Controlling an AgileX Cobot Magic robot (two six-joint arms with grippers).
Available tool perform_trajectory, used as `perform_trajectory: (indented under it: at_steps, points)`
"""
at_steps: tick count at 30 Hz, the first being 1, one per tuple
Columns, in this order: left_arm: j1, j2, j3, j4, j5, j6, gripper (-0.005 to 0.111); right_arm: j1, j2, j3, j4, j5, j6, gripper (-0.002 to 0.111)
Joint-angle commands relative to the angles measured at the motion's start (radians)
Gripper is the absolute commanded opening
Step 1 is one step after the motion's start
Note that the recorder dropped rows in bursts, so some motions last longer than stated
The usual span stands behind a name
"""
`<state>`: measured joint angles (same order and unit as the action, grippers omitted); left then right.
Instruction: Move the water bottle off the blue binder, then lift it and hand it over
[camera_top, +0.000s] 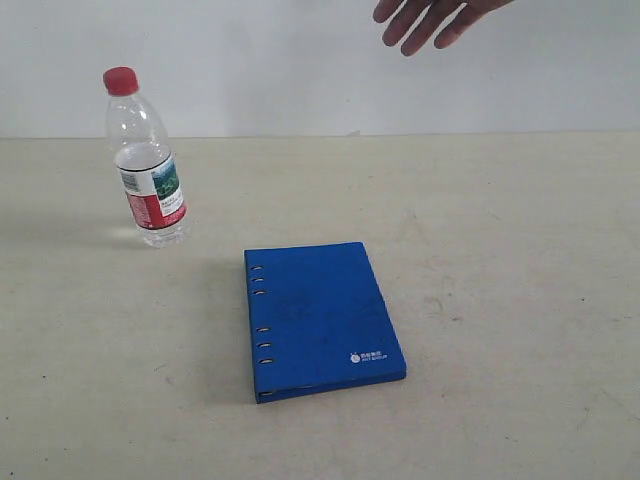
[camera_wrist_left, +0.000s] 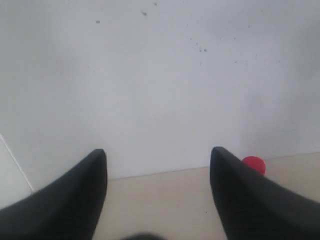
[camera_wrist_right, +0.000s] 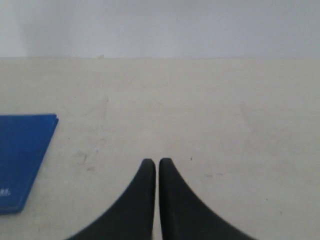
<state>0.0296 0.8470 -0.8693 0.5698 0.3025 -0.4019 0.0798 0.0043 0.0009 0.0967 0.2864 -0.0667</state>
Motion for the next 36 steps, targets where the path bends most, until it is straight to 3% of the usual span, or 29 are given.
perform_trajectory:
  at_steps: [1,5,9,14,17,21,24,28,31,36]
  points:
    - [-0.013,-0.124,-0.002,-0.178,0.168,0.129,0.057,0.0,-0.004,-0.001,0.061,-0.252,0.049,0.0]
    - [-0.014,-0.174,-0.002,-0.415,0.409,0.366,0.057,0.0,-0.004,-0.001,0.358,-0.473,0.435,0.0]
    - [-0.017,-0.182,0.026,-0.713,0.566,0.508,0.057,0.0,-0.004,-0.001,0.58,-0.446,0.674,0.0]
    - [-0.017,-0.18,0.178,-1.235,0.505,0.735,0.057,0.0,-0.004,-0.001,0.579,-0.268,0.705,0.0]
    - [-0.017,-0.161,0.275,-1.399,0.441,0.827,0.057,0.0,-0.004,-0.002,0.581,-0.227,0.724,0.0]
    - [-0.017,-0.121,0.374,-1.426,0.364,0.83,0.057,0.0,-0.004,-0.062,0.577,-0.212,0.587,0.0]
    - [-0.017,-0.073,0.422,-1.427,0.352,0.83,0.057,0.0,-0.004,-0.145,0.574,-0.2,0.368,0.0]
    - [-0.017,0.015,0.458,-1.466,0.328,0.911,0.057,0.0,0.091,-0.224,0.579,0.064,0.3,0.0]
    - [-0.017,0.099,0.462,-1.626,0.279,1.063,0.057,0.0,0.264,-0.227,0.607,0.241,0.257,0.0]
    - [-0.017,0.272,0.462,-1.988,0.276,1.421,0.057,0.0,0.546,-0.257,0.826,0.316,-0.253,0.002]
